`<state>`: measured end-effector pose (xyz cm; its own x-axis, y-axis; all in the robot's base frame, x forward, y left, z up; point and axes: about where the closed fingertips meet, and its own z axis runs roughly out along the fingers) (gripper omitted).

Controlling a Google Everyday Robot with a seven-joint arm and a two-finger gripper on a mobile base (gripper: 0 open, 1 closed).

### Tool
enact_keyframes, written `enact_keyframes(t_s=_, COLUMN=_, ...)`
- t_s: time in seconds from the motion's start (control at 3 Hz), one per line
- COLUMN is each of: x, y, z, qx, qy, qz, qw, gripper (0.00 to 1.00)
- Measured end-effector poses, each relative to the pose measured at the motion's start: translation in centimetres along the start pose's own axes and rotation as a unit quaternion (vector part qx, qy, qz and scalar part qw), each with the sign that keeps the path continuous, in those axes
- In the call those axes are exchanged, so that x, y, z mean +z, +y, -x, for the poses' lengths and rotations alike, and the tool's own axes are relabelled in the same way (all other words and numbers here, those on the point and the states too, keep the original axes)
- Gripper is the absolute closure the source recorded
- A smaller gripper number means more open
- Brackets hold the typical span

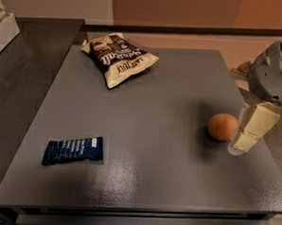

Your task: Move orange near brown chip bag

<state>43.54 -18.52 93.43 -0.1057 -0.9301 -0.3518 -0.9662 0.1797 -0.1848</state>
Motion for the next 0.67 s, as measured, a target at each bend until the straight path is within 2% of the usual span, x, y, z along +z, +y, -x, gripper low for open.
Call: enact_keyframes(t_s=0.67, x=1.81, y=0.42, z=-1.02, qx=0.004, qy=-0.010, qz=0.007, qw=0.9999, gripper=0.00)
